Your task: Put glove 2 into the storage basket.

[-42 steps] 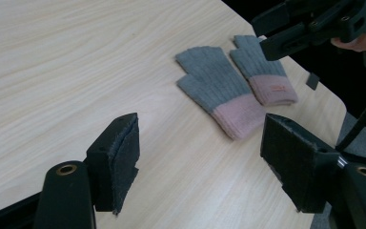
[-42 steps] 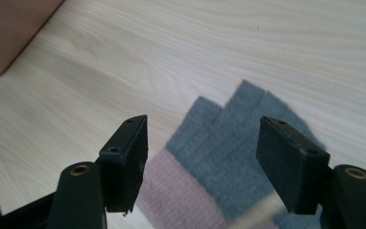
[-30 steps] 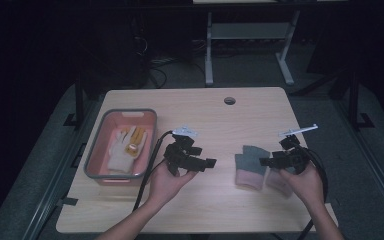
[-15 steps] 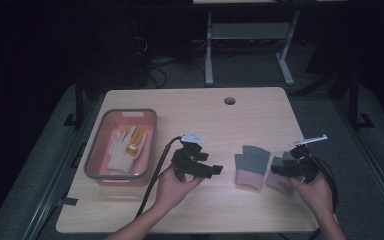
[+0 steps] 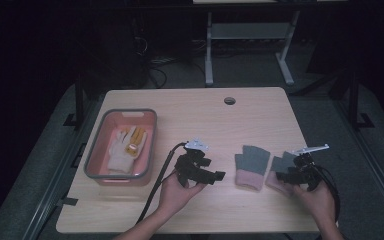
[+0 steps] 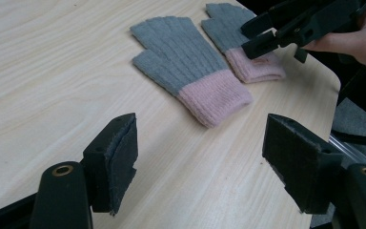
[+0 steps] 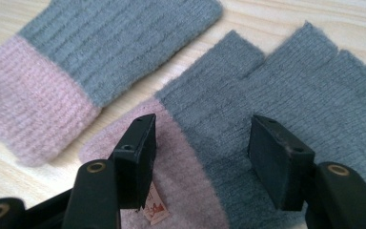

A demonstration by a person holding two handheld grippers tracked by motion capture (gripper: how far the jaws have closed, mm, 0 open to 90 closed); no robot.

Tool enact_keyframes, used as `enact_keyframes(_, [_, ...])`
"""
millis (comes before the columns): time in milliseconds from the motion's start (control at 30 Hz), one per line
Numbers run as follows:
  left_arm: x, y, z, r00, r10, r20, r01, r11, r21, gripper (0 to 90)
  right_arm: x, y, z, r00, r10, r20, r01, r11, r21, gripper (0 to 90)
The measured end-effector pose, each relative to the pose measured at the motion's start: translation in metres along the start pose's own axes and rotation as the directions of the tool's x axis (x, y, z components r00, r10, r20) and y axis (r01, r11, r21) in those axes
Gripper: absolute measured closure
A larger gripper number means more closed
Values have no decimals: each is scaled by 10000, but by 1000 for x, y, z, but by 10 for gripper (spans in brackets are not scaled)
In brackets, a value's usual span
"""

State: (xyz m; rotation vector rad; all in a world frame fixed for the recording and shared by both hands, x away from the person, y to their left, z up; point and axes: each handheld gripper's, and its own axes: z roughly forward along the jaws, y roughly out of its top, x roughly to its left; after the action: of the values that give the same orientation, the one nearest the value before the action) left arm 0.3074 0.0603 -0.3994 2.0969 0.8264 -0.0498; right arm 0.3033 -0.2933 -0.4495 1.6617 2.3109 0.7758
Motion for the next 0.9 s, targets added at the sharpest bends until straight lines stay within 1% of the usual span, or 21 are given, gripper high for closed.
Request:
enact_keyframes(33, [0,0,0,10000,47,-10,-47,10000,-3,276,2,-1,1,10000,0,93,1,10000,-34,425])
enact_keyframes(100, [-1,-2,1,10000,93,5,-93,9999,-39,276,3,-2,2,9994,-245,240,248,9996,-147,429])
enact_keyframes(133, [-2,-3,1,9999,125,14,-125,9999,-42,276,4,-3,1,9994,-192,277,195,9997,-125,432])
enact_keyframes(167, [-2,-3,2,9999,105,-33,-105,9999,-84,276,4,-4,2,9994,-214,268,220,9995,-242,435])
enact_keyframes(200, [-2,-4,1,9999,165,-20,-165,9998,-98,276,4,-5,2,9996,-110,258,117,9996,-265,438])
enact_keyframes(333, [-5,-7,2,9997,243,32,-243,9997,-79,276,3,-10,2,9995,-185,250,201,9976,-665,454])
enact_keyframes(400, [-6,-8,2,9994,332,104,-331,9994,-80,273,4,-10,2,9994,-161,303,182,9974,-695,464])
enact_keyframes(433, [-6,-9,2,9991,419,119,-418,9991,-110,272,5,-11,2,9996,-73,289,93,9974,-718,467])
enact_keyframes(467, [-7,-10,2,9988,494,77,-493,9987,-150,273,5,-12,3,9995,-92,312,116,9967,-805,472])
enact_keyframes(533, [-7,-13,2,9985,493,233,-490,9987,-126,273,5,-13,2,9995,-75,314,102,9960,-893,484])
enact_keyframes(600, [-6,-16,2,9984,479,296,-475,9988,-138,272,5,-14,2,9996,-32,265,56,9959,-900,495])
enact_keyframes(667, [-5,-19,2,9982,452,389,-452,9990,9,270,5,-13,2,9997,71,214,-55,9973,-739,518])
enact_keyframes(733, [-4,-22,2,9980,531,351,-534,9986,55,267,6,-11,2,9998,66,180,-54,9979,-652,551])
enact_keyframes(800, [-3,-23,1,9977,612,300,-618,9978,223,267,6,-10,1,9999,134,97,-128,9986,-513,597])
enact_keyframes(900, [1,-26,-1,9986,449,294,-454,9988,169,267,7,-9,1,9999,150,-79,-153,9989,-449,687])
